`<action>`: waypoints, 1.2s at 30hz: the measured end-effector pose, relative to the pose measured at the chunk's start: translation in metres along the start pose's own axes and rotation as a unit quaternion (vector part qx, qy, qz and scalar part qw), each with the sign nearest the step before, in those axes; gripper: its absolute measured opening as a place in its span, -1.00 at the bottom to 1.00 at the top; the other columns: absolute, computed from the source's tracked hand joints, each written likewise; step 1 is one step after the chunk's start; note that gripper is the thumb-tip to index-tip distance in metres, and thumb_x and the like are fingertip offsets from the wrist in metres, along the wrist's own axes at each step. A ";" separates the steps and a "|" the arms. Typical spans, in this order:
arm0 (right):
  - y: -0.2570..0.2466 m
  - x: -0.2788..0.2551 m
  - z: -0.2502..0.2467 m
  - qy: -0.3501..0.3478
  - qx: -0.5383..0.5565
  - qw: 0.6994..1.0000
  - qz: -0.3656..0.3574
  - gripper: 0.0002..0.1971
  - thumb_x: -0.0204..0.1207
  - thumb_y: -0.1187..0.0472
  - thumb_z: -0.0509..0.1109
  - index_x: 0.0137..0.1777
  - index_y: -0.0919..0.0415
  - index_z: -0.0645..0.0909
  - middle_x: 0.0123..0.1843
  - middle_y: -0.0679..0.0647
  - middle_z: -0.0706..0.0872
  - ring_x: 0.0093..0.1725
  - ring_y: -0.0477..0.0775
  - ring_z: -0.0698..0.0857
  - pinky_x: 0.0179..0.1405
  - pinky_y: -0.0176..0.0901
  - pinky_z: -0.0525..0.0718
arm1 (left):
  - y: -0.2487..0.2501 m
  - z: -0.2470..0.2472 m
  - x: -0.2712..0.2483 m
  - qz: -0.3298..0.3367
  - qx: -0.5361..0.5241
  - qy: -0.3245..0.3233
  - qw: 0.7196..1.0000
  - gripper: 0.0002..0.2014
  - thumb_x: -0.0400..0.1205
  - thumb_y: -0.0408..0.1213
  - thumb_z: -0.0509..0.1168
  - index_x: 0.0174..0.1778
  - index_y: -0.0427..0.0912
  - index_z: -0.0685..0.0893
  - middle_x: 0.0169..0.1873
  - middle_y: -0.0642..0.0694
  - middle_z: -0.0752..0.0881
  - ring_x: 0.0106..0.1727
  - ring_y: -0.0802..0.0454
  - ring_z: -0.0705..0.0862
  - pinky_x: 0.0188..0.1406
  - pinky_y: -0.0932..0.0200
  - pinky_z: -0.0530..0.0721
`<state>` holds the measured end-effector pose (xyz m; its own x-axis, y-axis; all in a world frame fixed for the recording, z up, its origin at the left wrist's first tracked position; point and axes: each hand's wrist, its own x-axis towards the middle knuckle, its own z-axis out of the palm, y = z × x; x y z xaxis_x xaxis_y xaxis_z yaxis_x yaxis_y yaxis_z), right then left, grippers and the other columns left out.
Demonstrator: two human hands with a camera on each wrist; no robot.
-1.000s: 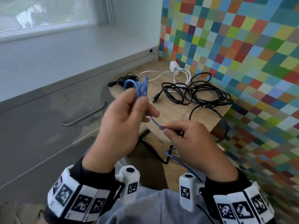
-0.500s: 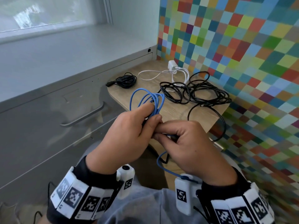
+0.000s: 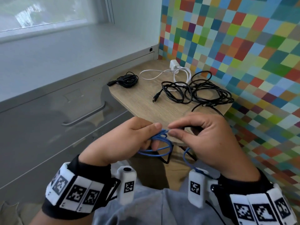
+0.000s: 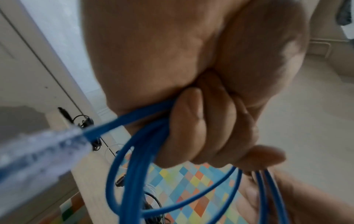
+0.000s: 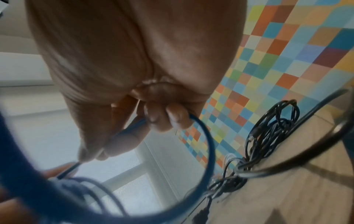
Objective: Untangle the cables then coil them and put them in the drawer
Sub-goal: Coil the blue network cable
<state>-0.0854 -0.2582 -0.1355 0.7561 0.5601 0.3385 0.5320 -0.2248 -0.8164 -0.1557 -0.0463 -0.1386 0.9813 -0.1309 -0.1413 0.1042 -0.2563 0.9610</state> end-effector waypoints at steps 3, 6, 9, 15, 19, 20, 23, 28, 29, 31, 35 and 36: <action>0.004 0.003 -0.010 0.062 -0.006 0.998 -0.009 -0.84 0.53 0.24 0.62 0.04 -0.02 0.89 -0.15 -0.12 0.86 -0.18 -0.01 0.79 -0.25 -0.24 0.68 | -0.003 -0.011 -0.007 0.006 -0.173 -0.020 0.985 -0.62 0.62 0.00 0.32 -0.40 -0.21 0.60 -0.55 -0.17 0.22 -0.58 0.13 0.16 -0.61 0.32 0.14; 0.009 0.007 -0.006 0.132 -0.058 0.989 -0.018 -0.81 0.58 0.20 0.58 0.09 -0.13 0.83 0.01 -0.22 0.83 0.07 -0.10 0.79 0.11 -0.19 0.75 | -0.004 -0.015 -0.010 0.058 -0.313 -0.078 0.945 -0.66 0.63 -0.02 0.42 -0.34 -0.15 0.56 -0.53 0.00 0.27 -0.57 0.20 0.17 -0.60 0.26 0.09; 0.014 0.009 0.009 0.184 -0.113 0.976 -0.015 -0.85 0.57 0.10 0.59 0.12 -0.09 0.85 -0.03 -0.13 0.69 0.05 -0.06 0.70 0.06 -0.20 0.67 | -0.001 -0.009 -0.008 0.082 -0.399 -0.125 0.905 -0.66 0.69 0.02 0.39 -0.27 -0.12 0.57 -0.50 0.08 0.31 -0.57 0.18 0.15 -0.59 0.23 0.12; 0.005 0.012 0.026 0.116 0.117 0.984 0.070 -0.82 0.74 0.18 0.43 0.16 0.15 0.87 -0.07 -0.01 0.90 -0.02 -0.07 0.86 0.09 -0.03 0.80 | 0.003 0.007 -0.002 0.083 -0.472 -0.138 0.866 -0.68 0.75 0.02 0.27 -0.27 -0.07 0.57 -0.51 0.08 0.22 -0.59 0.14 0.08 -0.59 0.20 0.08; 0.004 0.011 0.029 0.018 0.410 0.900 0.147 -0.31 0.66 -0.30 0.29 0.23 0.40 0.78 0.03 0.35 0.83 0.07 0.31 0.80 0.22 0.16 0.76 | 0.006 0.010 0.002 0.073 -0.456 -0.027 0.886 -0.64 0.74 0.00 0.14 -0.35 -0.05 0.53 -0.54 0.09 0.25 -0.58 0.13 0.04 -0.58 0.18 0.02; 0.006 0.011 0.028 -0.001 0.432 0.890 0.146 -0.25 0.54 -0.38 0.42 0.24 0.39 0.78 0.03 0.35 0.81 0.07 0.31 0.79 0.22 0.13 0.77 | 0.005 0.009 0.003 0.073 -0.445 0.003 0.893 -0.63 0.75 -0.01 0.13 -0.35 -0.06 0.53 -0.54 0.08 0.26 -0.58 0.12 0.04 -0.58 0.18 0.03; 0.010 0.011 0.028 -0.011 0.360 0.923 0.134 -0.61 0.39 -0.04 0.68 0.11 0.20 0.85 0.01 0.31 0.86 0.04 0.23 0.83 0.17 0.04 0.79 | 0.005 0.008 0.006 0.070 -0.385 0.084 0.916 -0.62 0.76 -0.02 0.13 -0.35 -0.08 0.52 -0.54 0.05 0.25 -0.58 0.14 0.09 -0.58 0.15 0.03; 0.009 0.012 0.034 0.010 0.422 0.889 0.176 -0.91 0.51 0.31 0.51 -0.03 0.20 0.82 -0.19 0.28 0.83 -0.12 0.28 0.82 -0.02 -0.02 0.80 | 0.006 0.015 0.011 0.062 -0.292 0.147 0.943 -0.67 0.70 -0.02 0.15 -0.29 -0.15 0.46 -0.54 0.01 0.25 -0.58 0.12 0.12 -0.60 0.16 0.08; 0.007 0.012 0.033 0.005 0.448 0.875 0.186 -0.89 0.53 0.34 0.50 0.04 0.25 0.77 -0.25 0.27 0.79 -0.16 0.28 0.80 -0.05 -0.03 0.80 | 0.006 0.015 0.012 0.058 -0.283 0.153 0.945 -0.66 0.74 -0.04 0.13 -0.28 -0.16 0.46 -0.54 0.01 0.25 -0.58 0.12 0.12 -0.60 0.17 0.09; 0.004 0.012 0.032 -0.008 0.495 0.846 0.197 -0.78 0.54 0.34 0.45 0.16 0.31 0.63 -0.37 0.21 0.66 -0.22 0.24 0.73 -0.08 -0.07 0.77 | 0.005 0.016 0.014 0.048 -0.279 0.165 0.945 -0.63 0.83 -0.11 0.08 -0.28 -0.17 0.45 -0.55 0.02 0.26 -0.57 0.11 0.11 -0.59 0.17 0.09; 0.004 0.011 0.036 -0.021 0.422 0.889 0.177 -0.65 0.46 0.35 0.53 0.23 0.22 0.61 -0.37 0.04 0.57 -0.28 0.04 0.61 -0.04 -0.11 0.74 | 0.005 0.020 0.014 0.050 -0.273 0.179 0.944 -0.61 0.84 -0.11 0.08 -0.30 -0.17 0.46 -0.57 0.03 0.26 -0.58 0.12 0.12 -0.57 0.15 0.09; 0.003 0.012 0.037 -0.021 0.379 0.910 0.169 -0.66 0.49 0.40 0.56 0.24 0.19 0.64 -0.37 0.04 0.59 -0.28 0.03 0.61 -0.05 -0.11 0.75 | 0.005 0.020 0.013 0.056 -0.270 0.180 0.944 -0.62 0.81 -0.08 0.11 -0.30 -0.17 0.46 -0.57 0.03 0.26 -0.58 0.12 0.12 -0.58 0.18 0.10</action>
<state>-0.0889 -0.2232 -0.1511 0.8038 0.5950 0.0023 -0.1561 0.2146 -0.9642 -0.1453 -0.0681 -0.1404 0.9722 0.2316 -0.0343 -0.0323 0.2779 0.9601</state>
